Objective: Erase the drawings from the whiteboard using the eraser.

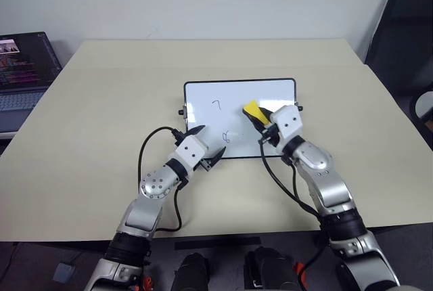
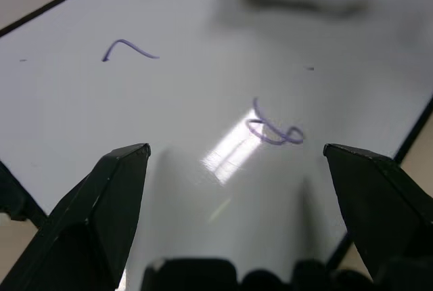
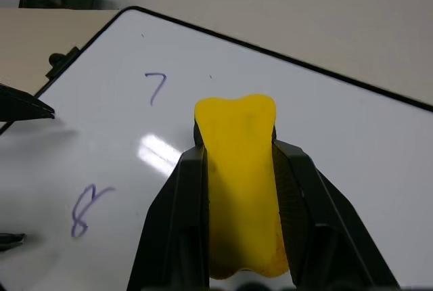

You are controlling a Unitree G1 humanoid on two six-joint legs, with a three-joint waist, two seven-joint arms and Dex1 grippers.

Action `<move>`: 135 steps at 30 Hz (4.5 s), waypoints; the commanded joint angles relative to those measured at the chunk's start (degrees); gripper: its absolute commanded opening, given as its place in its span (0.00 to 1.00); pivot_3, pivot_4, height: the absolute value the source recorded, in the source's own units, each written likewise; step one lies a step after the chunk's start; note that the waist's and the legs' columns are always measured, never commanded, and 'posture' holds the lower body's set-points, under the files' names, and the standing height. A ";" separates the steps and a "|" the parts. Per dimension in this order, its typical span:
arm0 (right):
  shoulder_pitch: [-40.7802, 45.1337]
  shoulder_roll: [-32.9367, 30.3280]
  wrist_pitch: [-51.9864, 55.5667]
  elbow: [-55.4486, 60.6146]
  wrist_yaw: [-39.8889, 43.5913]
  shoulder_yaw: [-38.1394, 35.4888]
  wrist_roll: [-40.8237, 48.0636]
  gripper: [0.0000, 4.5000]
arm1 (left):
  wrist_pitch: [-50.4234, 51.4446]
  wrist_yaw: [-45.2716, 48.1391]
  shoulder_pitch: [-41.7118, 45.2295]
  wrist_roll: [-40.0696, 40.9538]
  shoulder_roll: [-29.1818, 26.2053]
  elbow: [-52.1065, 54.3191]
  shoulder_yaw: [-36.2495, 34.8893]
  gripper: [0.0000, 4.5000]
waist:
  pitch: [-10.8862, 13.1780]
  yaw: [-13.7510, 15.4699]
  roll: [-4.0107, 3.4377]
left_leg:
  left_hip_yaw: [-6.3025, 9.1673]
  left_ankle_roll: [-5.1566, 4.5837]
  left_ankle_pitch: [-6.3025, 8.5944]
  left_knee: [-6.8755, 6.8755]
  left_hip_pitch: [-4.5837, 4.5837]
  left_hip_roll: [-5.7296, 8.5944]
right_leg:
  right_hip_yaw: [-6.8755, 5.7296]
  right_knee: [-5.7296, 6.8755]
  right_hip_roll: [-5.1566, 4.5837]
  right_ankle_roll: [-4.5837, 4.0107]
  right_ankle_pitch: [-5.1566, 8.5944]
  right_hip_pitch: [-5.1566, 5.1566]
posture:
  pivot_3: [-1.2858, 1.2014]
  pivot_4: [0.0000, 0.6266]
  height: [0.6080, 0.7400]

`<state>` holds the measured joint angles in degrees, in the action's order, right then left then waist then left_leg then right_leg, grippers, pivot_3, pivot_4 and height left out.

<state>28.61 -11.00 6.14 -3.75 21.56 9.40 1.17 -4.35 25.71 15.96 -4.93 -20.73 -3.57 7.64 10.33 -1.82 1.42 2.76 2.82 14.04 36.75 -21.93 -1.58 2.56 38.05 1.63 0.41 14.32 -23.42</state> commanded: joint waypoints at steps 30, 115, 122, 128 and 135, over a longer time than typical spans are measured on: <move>19.19 10.01 -6.48 -23.95 -5.20 5.66 -11.00 0.22 | -6.80 -0.15 7.89 0.20 0.78 -10.64 -1.07 1.00 | 0.00 -0.01 -0.01 | 0.04 0.00 0.00 0.00 -0.08 -0.03 | 0.01 0.06 -0.03 -0.06 -0.04 -0.10 | 0.52 0.24 1.00; -1.18 -2.85 10.97 5.16 2.30 1.13 -7.59 0.22 | -5.79 4.92 3.26 3.61 0.50 -2.41 -0.76 1.00 | -0.01 0.09 0.02 | 0.03 -0.06 -0.05 0.03 -0.05 0.05 | -0.05 -0.10 -0.24 0.02 -0.15 0.03 | 0.52 0.24 1.00; -5.40 -6.10 11.53 11.46 4.59 -0.88 -5.03 0.22 | -1.51 6.33 -2.68 5.36 -1.20 6.12 -2.24 1.00 | 0.05 -0.01 0.00 | 0.02 -0.06 -0.05 -0.03 -0.09 0.02 | -0.02 -0.11 -0.24 -0.01 -0.13 -0.07 | 0.52 0.24 1.00; -7.01 -5.62 13.24 13.80 3.94 0.28 -5.01 0.22 | 2.64 6.81 -11.18 7.10 -2.69 13.65 -2.89 1.00 | 0.09 -0.23 -0.03 | -0.02 -0.05 -0.05 -0.14 -0.08 -0.05 | 0.03 -0.11 -0.25 -0.07 -0.09 -0.15 | 0.52 0.24 1.00; -5.07 -2.94 13.41 11.60 2.80 3.04 -6.19 0.22 | 3.22 5.10 -12.03 6.33 -3.18 12.86 -3.59 1.00 | 0.12 -0.07 -0.03 | -0.03 -0.05 -0.05 -0.15 -0.08 -0.02 | -0.01 -0.11 -0.24 -0.09 -0.08 -0.17 | 0.52 0.24 1.00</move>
<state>21.96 -14.44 20.37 6.97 24.80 12.45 -5.10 -0.54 31.55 3.71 1.37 -23.49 6.88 5.09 10.45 -1.89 1.38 2.71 2.77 13.99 36.59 -22.01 -1.60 2.54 37.92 1.40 0.32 14.25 -23.59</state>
